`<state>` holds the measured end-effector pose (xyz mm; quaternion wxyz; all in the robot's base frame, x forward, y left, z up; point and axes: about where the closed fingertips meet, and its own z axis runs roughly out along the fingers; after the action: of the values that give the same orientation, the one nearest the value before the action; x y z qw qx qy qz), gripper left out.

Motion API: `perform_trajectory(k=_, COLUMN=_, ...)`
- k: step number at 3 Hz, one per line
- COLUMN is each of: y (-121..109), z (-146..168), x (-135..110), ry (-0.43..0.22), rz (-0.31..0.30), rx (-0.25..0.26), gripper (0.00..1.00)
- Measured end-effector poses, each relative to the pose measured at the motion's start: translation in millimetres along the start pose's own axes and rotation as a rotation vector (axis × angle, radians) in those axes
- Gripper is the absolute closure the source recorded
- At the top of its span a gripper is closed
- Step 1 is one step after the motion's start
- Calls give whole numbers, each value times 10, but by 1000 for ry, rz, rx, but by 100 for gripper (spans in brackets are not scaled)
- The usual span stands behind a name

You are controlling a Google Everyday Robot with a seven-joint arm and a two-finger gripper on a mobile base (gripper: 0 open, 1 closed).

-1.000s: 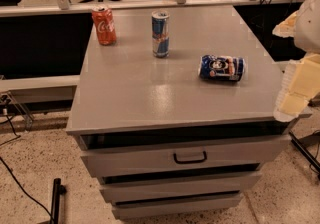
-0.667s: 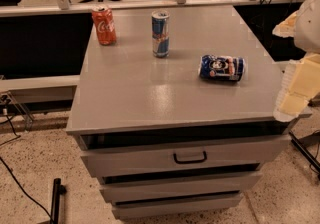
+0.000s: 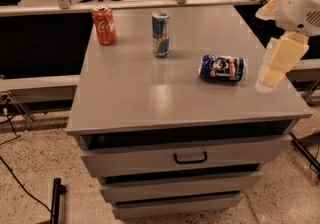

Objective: Knock redbull can over

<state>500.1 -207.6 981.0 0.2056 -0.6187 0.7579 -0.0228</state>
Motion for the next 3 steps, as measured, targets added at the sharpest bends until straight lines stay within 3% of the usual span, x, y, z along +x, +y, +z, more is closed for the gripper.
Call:
perform_trajectory(k=1, y=-366, z=74, x=-150, ry=-85, rz=-14, rx=24, gripper=0)
perform_trajectory(k=2, y=-751, z=169, x=-390, ry=-210, rz=-15, rx=48, gripper=0)
perform_trajectory(k=3, y=-1047, z=411, x=-626, ry=-353, rz=8, rx=26, gripper=0)
